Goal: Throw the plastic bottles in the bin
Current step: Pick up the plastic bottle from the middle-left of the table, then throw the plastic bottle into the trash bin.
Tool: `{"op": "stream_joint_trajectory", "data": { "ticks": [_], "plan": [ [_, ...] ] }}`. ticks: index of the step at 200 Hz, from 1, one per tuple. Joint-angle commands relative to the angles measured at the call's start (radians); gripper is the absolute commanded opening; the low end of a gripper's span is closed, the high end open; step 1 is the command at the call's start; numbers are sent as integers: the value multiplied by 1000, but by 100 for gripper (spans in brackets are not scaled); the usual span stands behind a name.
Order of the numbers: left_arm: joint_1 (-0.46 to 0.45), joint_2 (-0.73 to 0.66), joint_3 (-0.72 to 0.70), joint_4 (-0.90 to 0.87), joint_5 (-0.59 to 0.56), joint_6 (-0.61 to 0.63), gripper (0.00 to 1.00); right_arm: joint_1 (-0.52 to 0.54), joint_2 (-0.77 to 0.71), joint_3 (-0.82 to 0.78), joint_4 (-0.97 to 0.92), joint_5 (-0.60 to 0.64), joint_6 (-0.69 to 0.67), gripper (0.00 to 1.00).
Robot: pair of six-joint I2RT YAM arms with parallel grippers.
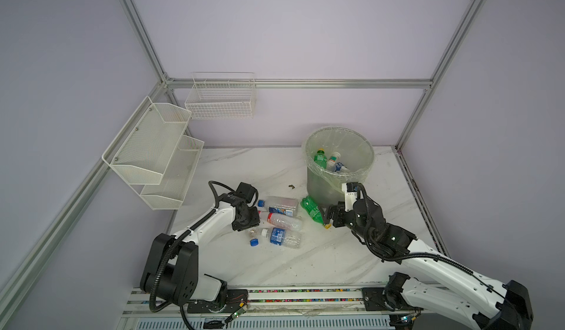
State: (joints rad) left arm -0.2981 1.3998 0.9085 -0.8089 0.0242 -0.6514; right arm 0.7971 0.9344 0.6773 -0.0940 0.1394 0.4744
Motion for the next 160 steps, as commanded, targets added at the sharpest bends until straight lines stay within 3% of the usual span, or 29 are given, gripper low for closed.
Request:
{"op": "stream_joint_trajectory", "data": {
  "ticks": [1, 24, 50, 78, 137, 160],
  "plan": [
    [34, -43, 97, -26, 55, 4, 39, 4, -6, -20, 9, 10, 15, 98],
    [76, -80, 116, -28, 91, 16, 39, 4, 7, -23, 17, 9, 15, 97],
    [113, -88, 190, -1, 224, 100, 38, 3, 16, -47, 31, 5, 10, 97],
    [142, -53, 334, -68, 243, 136, 39, 4, 25, -69, 30, 20, -4, 97],
    [163, -6, 466, -65, 379, 168, 39, 4, 41, -118, 73, -16, 20, 97],
    [164, 5, 544, -105, 355, 170, 39, 4, 49, -123, 98, -36, 27, 97]
  ]
}}
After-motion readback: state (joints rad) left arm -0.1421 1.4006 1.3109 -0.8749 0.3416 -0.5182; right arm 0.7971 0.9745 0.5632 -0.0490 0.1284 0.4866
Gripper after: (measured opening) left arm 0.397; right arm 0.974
